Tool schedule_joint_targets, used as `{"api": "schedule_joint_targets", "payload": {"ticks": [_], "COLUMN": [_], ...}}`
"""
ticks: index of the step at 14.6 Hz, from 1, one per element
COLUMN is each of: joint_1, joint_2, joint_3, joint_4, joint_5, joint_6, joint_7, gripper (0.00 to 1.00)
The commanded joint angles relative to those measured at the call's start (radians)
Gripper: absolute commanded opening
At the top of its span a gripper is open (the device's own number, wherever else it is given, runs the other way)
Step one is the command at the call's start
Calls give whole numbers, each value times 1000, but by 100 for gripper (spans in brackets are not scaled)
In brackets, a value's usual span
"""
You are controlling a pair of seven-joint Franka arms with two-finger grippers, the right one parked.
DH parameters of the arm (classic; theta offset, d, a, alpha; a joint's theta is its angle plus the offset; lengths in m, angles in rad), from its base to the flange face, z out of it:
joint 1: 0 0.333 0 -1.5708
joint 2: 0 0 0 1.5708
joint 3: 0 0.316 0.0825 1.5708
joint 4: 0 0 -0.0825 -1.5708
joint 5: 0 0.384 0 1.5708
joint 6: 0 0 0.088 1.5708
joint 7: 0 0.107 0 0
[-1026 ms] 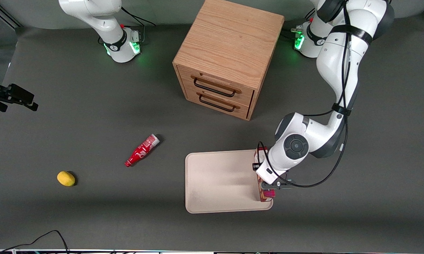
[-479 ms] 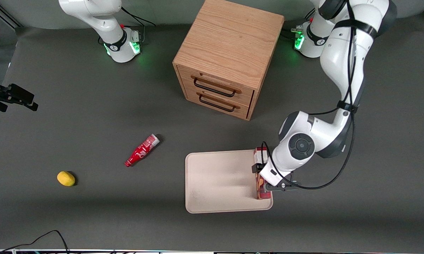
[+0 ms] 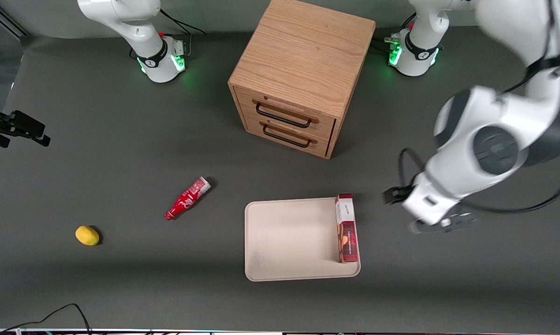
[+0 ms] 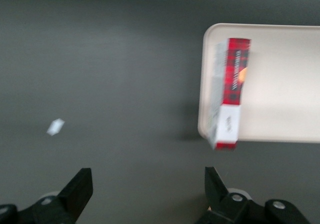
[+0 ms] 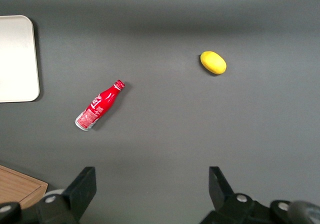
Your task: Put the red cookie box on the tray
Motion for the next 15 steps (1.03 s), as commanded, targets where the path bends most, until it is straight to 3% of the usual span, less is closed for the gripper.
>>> {"api": "schedule_joint_targets", "payload": {"ticks": [1, 4, 8, 11, 15], "joint_1": [20, 20, 17, 10, 11], "joint_2": [-164, -346, -616, -632, -516], "joint_3": [116, 243, 282, 279, 288], "joint_4": [-73, -206, -482, -474, -296], "joint_5": [-79, -102, -96, -81, -76], "joint_6": [-150, -241, -207, -226, -344], "joint_7": [209, 371, 390, 362, 402], "gripper": [100, 100, 100, 100, 100]}}
